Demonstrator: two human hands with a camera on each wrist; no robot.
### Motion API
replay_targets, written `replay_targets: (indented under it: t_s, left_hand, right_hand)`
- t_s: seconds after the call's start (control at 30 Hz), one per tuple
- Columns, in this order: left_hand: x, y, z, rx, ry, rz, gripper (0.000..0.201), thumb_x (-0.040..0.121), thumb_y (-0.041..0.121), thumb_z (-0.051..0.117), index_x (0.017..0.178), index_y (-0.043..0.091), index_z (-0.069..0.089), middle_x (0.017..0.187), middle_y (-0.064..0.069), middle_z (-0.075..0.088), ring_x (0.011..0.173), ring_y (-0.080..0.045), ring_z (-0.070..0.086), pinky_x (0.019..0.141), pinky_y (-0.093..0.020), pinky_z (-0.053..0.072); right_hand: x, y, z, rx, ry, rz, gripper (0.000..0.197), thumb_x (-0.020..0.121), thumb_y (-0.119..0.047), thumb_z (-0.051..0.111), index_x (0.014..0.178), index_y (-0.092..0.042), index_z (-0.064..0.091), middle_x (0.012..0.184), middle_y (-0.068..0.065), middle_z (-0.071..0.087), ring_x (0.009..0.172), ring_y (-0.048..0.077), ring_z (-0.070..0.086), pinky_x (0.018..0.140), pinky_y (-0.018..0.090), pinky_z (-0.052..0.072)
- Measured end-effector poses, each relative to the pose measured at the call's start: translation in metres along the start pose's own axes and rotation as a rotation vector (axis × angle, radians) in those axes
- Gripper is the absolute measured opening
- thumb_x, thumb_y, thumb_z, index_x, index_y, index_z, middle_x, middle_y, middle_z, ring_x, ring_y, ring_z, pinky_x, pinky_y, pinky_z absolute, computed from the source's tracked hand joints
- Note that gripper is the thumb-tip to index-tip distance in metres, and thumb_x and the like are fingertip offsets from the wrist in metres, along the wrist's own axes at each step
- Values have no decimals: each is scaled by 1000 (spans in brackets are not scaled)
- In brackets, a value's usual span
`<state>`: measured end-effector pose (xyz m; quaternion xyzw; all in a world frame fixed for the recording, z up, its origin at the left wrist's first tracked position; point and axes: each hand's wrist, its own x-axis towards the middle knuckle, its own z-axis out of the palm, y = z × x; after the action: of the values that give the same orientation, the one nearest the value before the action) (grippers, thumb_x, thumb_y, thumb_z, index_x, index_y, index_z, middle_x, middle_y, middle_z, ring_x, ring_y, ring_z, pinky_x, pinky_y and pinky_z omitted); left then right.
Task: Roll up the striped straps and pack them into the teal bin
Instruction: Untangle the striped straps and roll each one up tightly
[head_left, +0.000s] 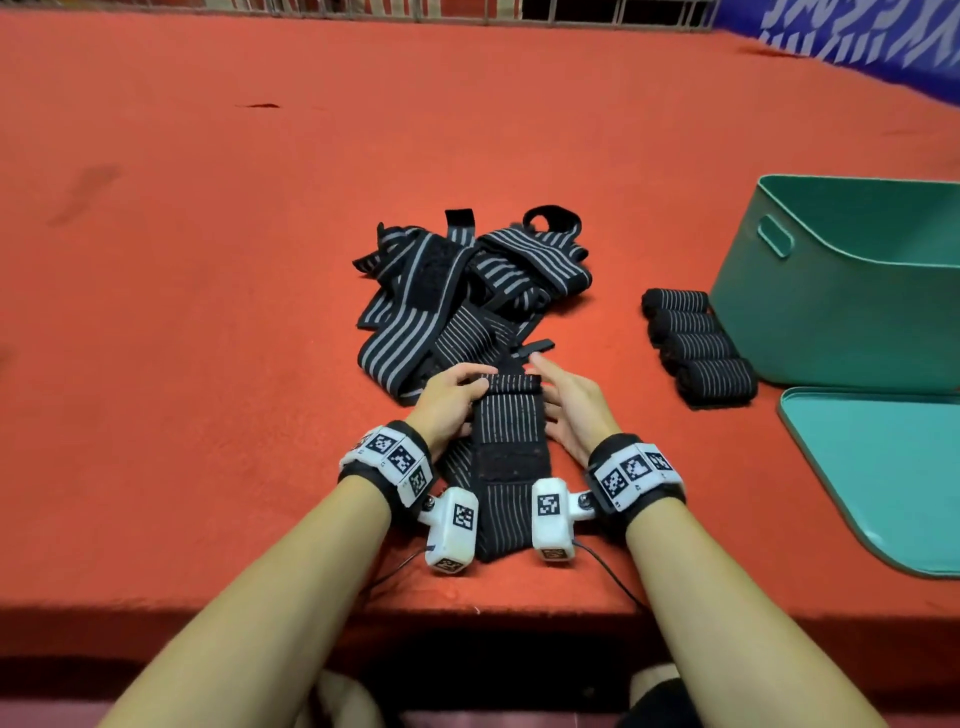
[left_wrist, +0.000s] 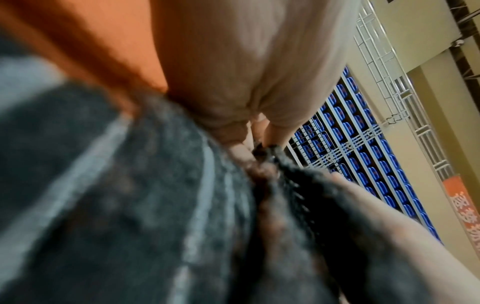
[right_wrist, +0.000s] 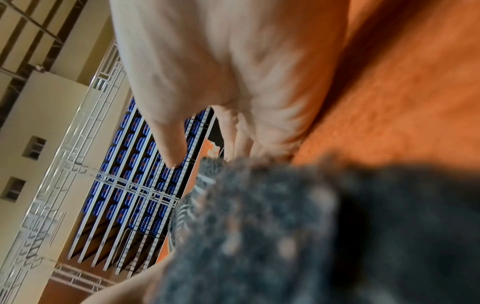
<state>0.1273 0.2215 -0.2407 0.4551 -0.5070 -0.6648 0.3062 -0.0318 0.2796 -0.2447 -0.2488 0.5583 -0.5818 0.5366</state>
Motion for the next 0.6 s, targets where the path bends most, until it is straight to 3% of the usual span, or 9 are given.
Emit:
replay_targets:
  t_s: [0.1, 0.17, 0.23, 0.3, 0.43, 0.5, 0.6]
  left_hand:
    - [2, -5, -3, -12, 5, 20, 24, 106, 9, 49, 122, 11, 66, 84, 2, 66, 58, -1, 62, 48, -19, 49]
    - [0, -2, -2, -30, -8, 12, 20, 107, 14, 49, 118, 12, 65, 68, 9, 66, 50, 1, 58, 44, -18, 46]
    - [-2, 0, -2, -42, -32, 4, 19, 108, 24, 49, 105, 14, 64, 54, 13, 57, 43, -1, 51, 39, -18, 40]
    - [-1, -1, -3, -52, -57, -20, 23, 106, 36, 51, 92, 19, 58, 56, 11, 48, 47, -6, 44, 40, -20, 38]
    - [2, -2, -4, -54, -49, -50, 32, 100, 48, 56, 99, 18, 63, 65, 4, 49, 54, -10, 45, 42, -21, 40]
    - [0, -1, -2, -27, -42, -30, 30, 100, 47, 57, 96, 18, 64, 62, 7, 47, 50, -7, 44, 42, -21, 38]
    - [-1, -3, -3, -33, -52, 3, 21, 102, 33, 59, 98, 15, 69, 62, 7, 44, 49, -5, 40, 42, -19, 39]
  right_hand:
    - [4, 11, 5, -171, 47, -102, 18, 98, -18, 68, 105, -3, 75, 102, 17, 77, 91, 27, 73, 82, 40, 59]
    - [8, 18, 6, -215, 111, -171, 14, 97, -16, 68, 103, -6, 76, 97, 11, 78, 92, 24, 74, 85, 42, 59]
    - [5, 19, 7, -222, 149, -222, 13, 98, -13, 66, 104, -8, 76, 95, 6, 78, 87, 16, 73, 81, 36, 60]
    - [2, 19, 5, -218, 140, -248, 13, 98, -10, 65, 106, -8, 75, 98, 6, 78, 88, 15, 72, 82, 34, 59]
    - [1, 17, 2, -169, 102, -207, 17, 99, -3, 61, 110, -6, 74, 108, 14, 76, 95, 21, 71, 89, 39, 59]
    - [0, 15, 1, -120, 92, -175, 19, 97, 0, 61, 108, -6, 75, 110, 17, 75, 98, 25, 71, 89, 40, 60]
    - [-3, 11, 1, -56, 75, -124, 16, 96, -4, 61, 103, -8, 75, 100, 10, 76, 91, 22, 71, 76, 34, 59]
